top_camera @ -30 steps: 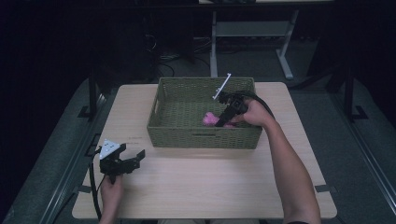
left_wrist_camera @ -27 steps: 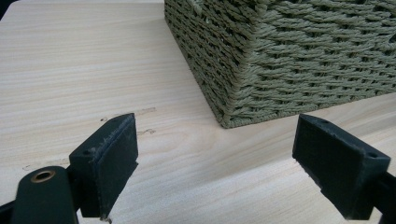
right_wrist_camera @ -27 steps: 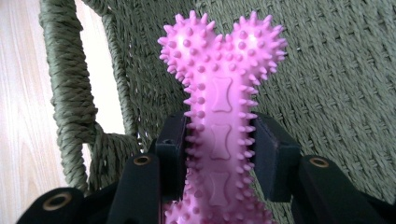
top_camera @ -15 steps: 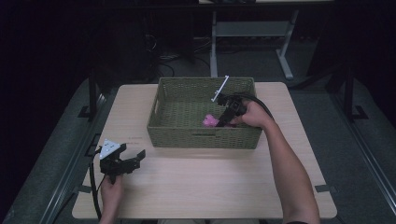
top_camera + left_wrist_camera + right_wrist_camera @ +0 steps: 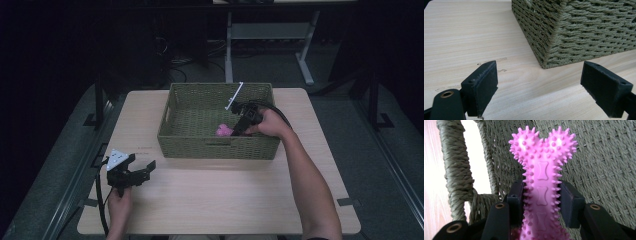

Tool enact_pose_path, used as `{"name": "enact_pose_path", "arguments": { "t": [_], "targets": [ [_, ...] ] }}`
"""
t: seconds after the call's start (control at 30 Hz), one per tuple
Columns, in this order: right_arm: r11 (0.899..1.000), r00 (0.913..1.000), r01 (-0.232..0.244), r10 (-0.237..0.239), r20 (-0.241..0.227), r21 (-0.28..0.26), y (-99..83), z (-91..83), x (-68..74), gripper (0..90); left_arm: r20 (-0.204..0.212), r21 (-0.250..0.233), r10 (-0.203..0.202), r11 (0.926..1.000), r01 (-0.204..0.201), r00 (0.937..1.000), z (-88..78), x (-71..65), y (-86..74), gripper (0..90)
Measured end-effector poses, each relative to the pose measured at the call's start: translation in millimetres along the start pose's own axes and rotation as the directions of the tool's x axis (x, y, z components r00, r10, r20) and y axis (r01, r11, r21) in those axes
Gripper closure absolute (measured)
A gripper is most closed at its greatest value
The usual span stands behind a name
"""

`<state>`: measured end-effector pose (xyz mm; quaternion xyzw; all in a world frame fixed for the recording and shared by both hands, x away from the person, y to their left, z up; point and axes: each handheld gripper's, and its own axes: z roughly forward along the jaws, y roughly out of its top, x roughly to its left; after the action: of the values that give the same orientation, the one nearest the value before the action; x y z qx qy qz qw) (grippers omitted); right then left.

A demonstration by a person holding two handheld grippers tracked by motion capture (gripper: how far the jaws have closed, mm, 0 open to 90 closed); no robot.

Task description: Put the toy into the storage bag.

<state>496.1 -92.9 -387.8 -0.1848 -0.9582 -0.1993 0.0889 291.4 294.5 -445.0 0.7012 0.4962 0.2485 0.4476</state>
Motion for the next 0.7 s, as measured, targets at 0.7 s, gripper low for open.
{"name": "enact_pose_path", "arguments": {
  "t": [0.7],
  "targets": [
    [0.999, 1.0000, -0.009, 0.009, -0.003, -0.049, 1.2, -7.8, 1.8, 58.3, -0.001, 0.001, 0.004, 1.0000, -0.004, 1.0000, 0.6, -0.5, 0.0, 13.7]
  ]
}}
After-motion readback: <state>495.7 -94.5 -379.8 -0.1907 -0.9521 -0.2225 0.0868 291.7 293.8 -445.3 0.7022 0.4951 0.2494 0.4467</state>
